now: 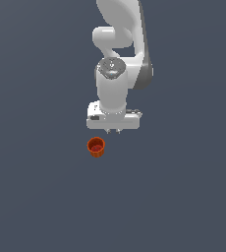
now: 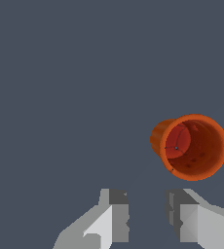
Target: Pick up the object and move it to a goal position.
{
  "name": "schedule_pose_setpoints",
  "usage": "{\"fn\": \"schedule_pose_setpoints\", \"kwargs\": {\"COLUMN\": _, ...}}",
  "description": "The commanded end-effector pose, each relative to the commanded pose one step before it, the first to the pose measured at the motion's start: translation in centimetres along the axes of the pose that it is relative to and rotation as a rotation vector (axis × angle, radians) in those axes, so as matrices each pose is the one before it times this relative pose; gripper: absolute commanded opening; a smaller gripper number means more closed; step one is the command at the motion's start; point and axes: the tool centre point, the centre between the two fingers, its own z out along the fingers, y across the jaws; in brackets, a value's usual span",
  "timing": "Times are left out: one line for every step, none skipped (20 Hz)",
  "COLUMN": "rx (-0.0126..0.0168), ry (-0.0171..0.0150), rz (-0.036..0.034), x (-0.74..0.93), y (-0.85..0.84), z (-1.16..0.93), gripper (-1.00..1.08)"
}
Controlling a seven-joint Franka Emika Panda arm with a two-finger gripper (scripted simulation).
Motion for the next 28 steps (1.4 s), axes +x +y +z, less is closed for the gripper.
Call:
{"fn": "schedule_pose_setpoints", "kwargs": {"rx": 0.00006, "ry": 0.00272, "rz": -0.0162, "x": -0.013, "y": 0.135, "z": 0.143, "gripper": -0.12}}
{"fn": "schedule_pose_setpoints", "kwargs": {"rx": 0.00002, "ry": 0.00168, "rz": -0.00903, "x": -0.003, "y": 0.07, "z": 0.078, "gripper": -0.12}}
{"fn": "schedule_pose_setpoints", "kwargs": {"rx": 0.00001, "ry": 0.00185, "rz": -0.01012, "x": -0.006, "y": 0.078, "z": 0.086, "gripper": -0.12}}
{"fn": "schedule_pose_setpoints", "kwargs": {"rx": 0.0, "ry": 0.00204, "rz": -0.01127, "x": -0.009, "y": 0.085, "z": 0.094, "gripper": -0.12}}
{"fn": "schedule_pose_setpoints", "kwargs": {"rx": -0.00003, "ry": 0.00226, "rz": -0.01238, "x": -0.011, "y": 0.094, "z": 0.104, "gripper": -0.12}}
{"fn": "schedule_pose_setpoints", "kwargs": {"rx": -0.00006, "ry": 0.00247, "rz": -0.01353, "x": -0.014, "y": 0.101, "z": 0.113, "gripper": -0.12}}
{"fn": "schedule_pose_setpoints", "kwargs": {"rx": -0.0001, "ry": 0.00269, "rz": -0.01471, "x": -0.018, "y": 0.109, "z": 0.122, "gripper": -0.12}}
{"fn": "schedule_pose_setpoints", "kwargs": {"rx": -0.00015, "ry": 0.0029, "rz": -0.0159, "x": -0.023, "y": 0.117, "z": 0.131, "gripper": -0.12}}
{"fn": "schedule_pose_setpoints", "kwargs": {"rx": -0.0002, "ry": 0.00313, "rz": -0.0171, "x": -0.027, "y": 0.124, "z": 0.14, "gripper": -0.12}}
{"fn": "schedule_pose_setpoints", "kwargs": {"rx": -0.00027, "ry": 0.00334, "rz": -0.0183, "x": -0.033, "y": 0.132, "z": 0.149, "gripper": -0.12}}
{"fn": "schedule_pose_setpoints", "kwargs": {"rx": -0.00035, "ry": 0.00357, "rz": -0.01952, "x": -0.039, "y": 0.138, "z": 0.157, "gripper": -0.12}}
{"fn": "schedule_pose_setpoints", "kwargs": {"rx": -0.00044, "ry": 0.00378, "rz": -0.02071, "x": -0.047, "y": 0.145, "z": 0.166, "gripper": -0.12}}
{"fn": "schedule_pose_setpoints", "kwargs": {"rx": -0.00054, "ry": 0.00401, "rz": -0.02194, "x": -0.054, "y": 0.149, "z": 0.174, "gripper": -0.12}}
{"fn": "schedule_pose_setpoints", "kwargs": {"rx": -0.00066, "ry": 0.00422, "rz": -0.02314, "x": -0.063, "y": 0.155, "z": 0.182, "gripper": -0.12}}
{"fn": "schedule_pose_setpoints", "kwargs": {"rx": -0.00076, "ry": 0.00432, "rz": -0.02371, "x": -0.07, "y": 0.155, "z": 0.184, "gripper": -0.12}}
{"fn": "schedule_pose_setpoints", "kwargs": {"rx": -0.00085, "ry": 0.00431, "rz": -0.02373, "x": -0.076, "y": 0.151, "z": 0.182, "gripper": -0.12}}
{"fn": "schedule_pose_setpoints", "kwargs": {"rx": -0.00095, "ry": 0.00431, "rz": -0.02373, "x": -0.082, "y": 0.147, "z": 0.18, "gripper": -0.12}}
{"fn": "schedule_pose_setpoints", "kwargs": {"rx": -0.00104, "ry": 0.0043, "rz": -0.02374, "x": -0.087, "y": 0.143, "z": 0.178, "gripper": -0.12}}
{"fn": "schedule_pose_setpoints", "kwargs": {"rx": -0.00113, "ry": 0.00429, "rz": -0.02376, "x": -0.092, "y": 0.138, "z": 0.176, "gripper": -0.12}}
{"fn": "schedule_pose_setpoints", "kwargs": {"rx": -0.00122, "ry": 0.00427, "rz": -0.02377, "x": -0.097, "y": 0.133, "z": 0.174, "gripper": -0.12}}
{"fn": "schedule_pose_setpoints", "kwargs": {"rx": -0.00132, "ry": 0.00426, "rz": -0.02376, "x": -0.102, "y": 0.129, "z": 0.172, "gripper": -0.12}}
{"fn": "schedule_pose_setpoints", "kwargs": {"rx": -0.00141, "ry": 0.00424, "rz": -0.02378, "x": -0.106, "y": 0.124, "z": 0.17, "gripper": -0.12}}
{"fn": "schedule_pose_setpoints", "kwargs": {"rx": -0.0015, "ry": 0.00423, "rz": -0.02379, "x": -0.111, "y": 0.119, "z": 0.168, "gripper": -0.12}}
{"fn": "schedule_pose_setpoints", "kwargs": {"rx": -0.00159, "ry": 0.00421, "rz": -0.0238, "x": -0.115, "y": 0.113, "z": 0.165, "gripper": -0.12}}
{"fn": "schedule_pose_setpoints", "kwargs": {"rx": -0.00169, "ry": 0.00419, "rz": -0.0238, "x": -0.119, "y": 0.108, "z": 0.163, "gripper": -0.12}}
{"fn": "schedule_pose_setpoints", "kwargs": {"rx": -0.00178, "ry": 0.00416, "rz": -0.02381, "x": -0.122, "y": 0.103, "z": 0.161, "gripper": -0.12}}
{"fn": "schedule_pose_setpoints", "kwargs": {"rx": -0.00187, "ry": 0.00414, "rz": -0.02382, "x": -0.126, "y": 0.097, "z": 0.159, "gripper": -0.12}}
{"fn": "schedule_pose_setpoints", "kwargs": {"rx": -0.00197, "ry": 0.00411, "rz": -0.02383, "x": -0.129, "y": 0.091, "z": 0.156, "gripper": -0.12}}
